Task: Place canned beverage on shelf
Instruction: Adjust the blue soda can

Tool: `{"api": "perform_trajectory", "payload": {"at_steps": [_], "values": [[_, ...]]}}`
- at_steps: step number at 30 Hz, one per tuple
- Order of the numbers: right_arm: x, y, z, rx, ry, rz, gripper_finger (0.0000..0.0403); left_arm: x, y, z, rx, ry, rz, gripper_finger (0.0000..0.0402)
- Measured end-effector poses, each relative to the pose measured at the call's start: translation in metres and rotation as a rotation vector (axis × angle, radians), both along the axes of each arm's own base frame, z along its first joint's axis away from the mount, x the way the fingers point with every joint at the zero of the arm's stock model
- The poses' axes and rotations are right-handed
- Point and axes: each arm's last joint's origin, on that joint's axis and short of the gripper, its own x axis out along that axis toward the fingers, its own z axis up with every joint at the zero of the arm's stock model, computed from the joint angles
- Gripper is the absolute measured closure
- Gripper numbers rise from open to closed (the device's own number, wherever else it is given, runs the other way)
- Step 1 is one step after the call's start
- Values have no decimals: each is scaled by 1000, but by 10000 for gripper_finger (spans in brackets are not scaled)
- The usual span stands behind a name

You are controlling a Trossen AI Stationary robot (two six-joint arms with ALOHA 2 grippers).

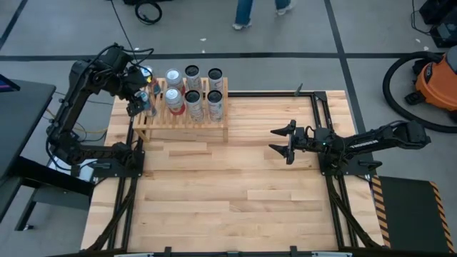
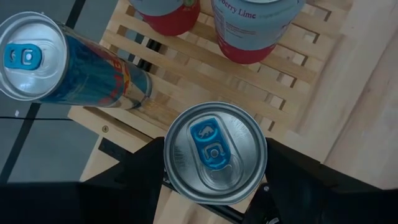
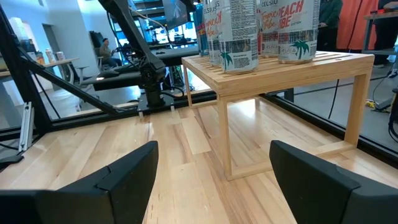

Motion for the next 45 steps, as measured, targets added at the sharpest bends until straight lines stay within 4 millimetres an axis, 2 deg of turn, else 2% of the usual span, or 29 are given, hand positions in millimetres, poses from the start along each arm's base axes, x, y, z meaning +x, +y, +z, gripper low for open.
{"api": "perform_trajectory", "payload": {"at_steps": [45], "values": [[0, 0, 0, 0, 0, 0, 85, 2, 2, 2, 24, -24, 9, 149]]}}
